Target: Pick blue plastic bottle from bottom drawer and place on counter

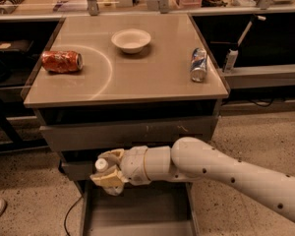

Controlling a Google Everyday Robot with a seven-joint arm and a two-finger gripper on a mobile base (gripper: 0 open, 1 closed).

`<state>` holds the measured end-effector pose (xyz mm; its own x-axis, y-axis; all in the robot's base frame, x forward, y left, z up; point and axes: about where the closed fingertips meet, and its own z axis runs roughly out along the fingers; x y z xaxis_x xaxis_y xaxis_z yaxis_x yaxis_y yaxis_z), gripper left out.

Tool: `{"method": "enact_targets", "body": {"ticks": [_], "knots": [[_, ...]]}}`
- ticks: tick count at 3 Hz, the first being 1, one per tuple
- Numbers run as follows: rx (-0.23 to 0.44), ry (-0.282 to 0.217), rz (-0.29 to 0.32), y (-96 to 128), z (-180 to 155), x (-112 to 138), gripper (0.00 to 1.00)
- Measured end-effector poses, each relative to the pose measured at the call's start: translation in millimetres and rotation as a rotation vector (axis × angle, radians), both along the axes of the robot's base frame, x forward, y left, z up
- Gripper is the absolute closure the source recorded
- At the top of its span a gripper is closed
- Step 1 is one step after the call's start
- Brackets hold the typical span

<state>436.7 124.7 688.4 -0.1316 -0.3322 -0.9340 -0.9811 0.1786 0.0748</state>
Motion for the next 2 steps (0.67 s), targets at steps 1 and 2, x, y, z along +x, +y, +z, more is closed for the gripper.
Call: {"method": "enact_targets", "body": {"ticks": [1, 2], "knots": [[-0.055, -0.077, -0.001, 1.6, 69.7, 2.9, 1.0], [-0.08, -0.108, 0.002, 3.9, 84.7, 1.6, 1.0]]}}
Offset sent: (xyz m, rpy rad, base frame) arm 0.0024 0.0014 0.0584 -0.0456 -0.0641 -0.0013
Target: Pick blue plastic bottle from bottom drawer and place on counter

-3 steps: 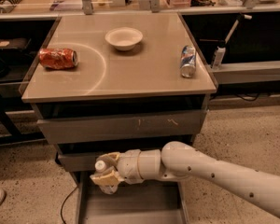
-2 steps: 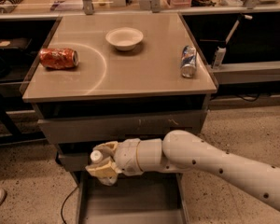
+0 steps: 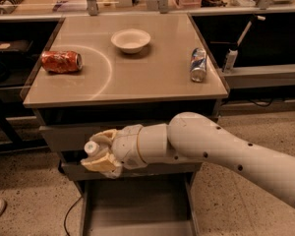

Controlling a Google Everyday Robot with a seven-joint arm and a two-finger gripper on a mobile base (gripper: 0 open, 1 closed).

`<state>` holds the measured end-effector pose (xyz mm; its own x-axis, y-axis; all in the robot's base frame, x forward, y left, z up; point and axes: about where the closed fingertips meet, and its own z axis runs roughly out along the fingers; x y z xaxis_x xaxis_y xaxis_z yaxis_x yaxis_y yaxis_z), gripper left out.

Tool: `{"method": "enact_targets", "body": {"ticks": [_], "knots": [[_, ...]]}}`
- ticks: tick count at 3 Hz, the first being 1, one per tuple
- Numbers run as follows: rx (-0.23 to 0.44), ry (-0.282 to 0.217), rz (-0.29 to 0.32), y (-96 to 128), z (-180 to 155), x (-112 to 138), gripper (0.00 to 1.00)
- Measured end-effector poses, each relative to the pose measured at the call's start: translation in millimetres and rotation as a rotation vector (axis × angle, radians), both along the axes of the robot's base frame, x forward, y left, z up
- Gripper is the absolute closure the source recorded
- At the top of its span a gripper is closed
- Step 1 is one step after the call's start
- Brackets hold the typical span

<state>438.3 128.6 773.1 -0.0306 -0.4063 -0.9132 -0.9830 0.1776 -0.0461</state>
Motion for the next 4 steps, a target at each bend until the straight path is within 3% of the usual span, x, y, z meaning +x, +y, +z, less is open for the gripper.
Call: {"method": "enact_targets", "body": {"ticks": [1, 3, 4], "knots": [[0.001, 0.001, 0.0, 0.0, -0.3, 0.1, 1.0], [0.031, -0.04, -0.01, -21.6, 70.7, 34.6, 1.0], [0.015, -0.052, -0.028, -35.9, 105.6, 62.0, 1.0]]}}
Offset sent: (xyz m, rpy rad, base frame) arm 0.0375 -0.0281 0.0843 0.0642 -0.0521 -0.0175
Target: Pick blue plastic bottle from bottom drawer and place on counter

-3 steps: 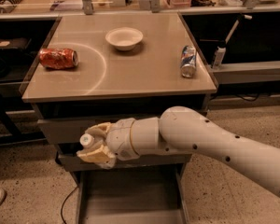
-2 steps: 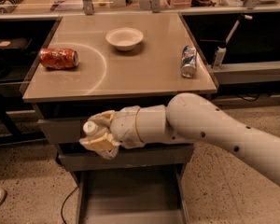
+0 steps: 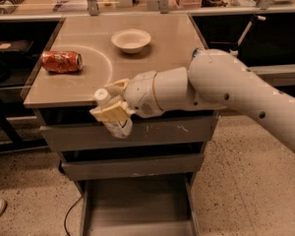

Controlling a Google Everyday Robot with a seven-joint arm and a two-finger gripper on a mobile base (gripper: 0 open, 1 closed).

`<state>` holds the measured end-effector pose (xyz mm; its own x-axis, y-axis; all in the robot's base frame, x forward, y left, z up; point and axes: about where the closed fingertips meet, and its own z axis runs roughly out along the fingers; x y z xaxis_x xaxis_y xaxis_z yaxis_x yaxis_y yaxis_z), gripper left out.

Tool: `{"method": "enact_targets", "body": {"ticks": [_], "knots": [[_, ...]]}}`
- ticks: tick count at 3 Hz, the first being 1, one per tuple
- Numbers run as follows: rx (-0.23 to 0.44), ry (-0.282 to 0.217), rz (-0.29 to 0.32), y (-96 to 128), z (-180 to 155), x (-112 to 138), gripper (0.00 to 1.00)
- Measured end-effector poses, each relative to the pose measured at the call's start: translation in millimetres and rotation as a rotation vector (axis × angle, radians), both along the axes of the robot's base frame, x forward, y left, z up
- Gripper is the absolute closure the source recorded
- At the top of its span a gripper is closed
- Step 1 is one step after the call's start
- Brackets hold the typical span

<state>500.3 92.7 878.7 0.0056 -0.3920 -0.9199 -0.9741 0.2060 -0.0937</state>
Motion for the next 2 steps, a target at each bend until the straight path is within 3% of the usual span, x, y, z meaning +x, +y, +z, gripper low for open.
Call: {"method": "enact_targets", "body": {"ticks": [1, 2], "knots": [[-0.023, -0.011, -0.006, -8.2, 28.4, 22.6, 1.0], [-0.076, -0.041, 0.002, -12.8, 82.2, 46.3, 1.0]]}}
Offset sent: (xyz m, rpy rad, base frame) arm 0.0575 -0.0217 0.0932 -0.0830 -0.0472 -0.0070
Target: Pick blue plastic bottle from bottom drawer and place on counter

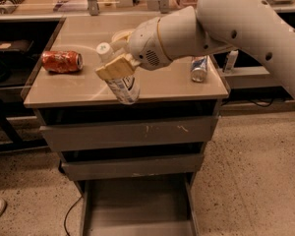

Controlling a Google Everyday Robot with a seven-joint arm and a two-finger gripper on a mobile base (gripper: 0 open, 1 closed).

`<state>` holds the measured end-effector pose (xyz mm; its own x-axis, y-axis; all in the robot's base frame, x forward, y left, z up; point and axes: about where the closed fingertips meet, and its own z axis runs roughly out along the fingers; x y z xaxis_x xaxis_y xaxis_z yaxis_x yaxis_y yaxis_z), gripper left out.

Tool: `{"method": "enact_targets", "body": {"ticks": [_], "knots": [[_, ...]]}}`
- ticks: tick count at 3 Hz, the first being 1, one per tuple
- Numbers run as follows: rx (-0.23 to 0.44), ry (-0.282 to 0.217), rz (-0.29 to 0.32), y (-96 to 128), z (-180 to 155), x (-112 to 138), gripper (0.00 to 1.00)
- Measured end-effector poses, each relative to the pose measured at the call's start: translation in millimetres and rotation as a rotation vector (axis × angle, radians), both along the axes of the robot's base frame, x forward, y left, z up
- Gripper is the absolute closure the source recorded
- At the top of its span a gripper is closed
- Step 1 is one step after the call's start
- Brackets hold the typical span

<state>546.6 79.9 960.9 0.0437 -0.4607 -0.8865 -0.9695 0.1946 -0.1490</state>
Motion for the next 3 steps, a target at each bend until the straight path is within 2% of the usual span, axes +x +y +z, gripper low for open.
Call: {"method": "enact_targets", "body": {"ticks": [1, 3], "knots": [[0.001, -0.004, 0.004, 0.8, 0.7, 0.3, 1.0], [0.059, -0.017, -0.015, -22.8, 36.1, 47.6, 1.0]]}}
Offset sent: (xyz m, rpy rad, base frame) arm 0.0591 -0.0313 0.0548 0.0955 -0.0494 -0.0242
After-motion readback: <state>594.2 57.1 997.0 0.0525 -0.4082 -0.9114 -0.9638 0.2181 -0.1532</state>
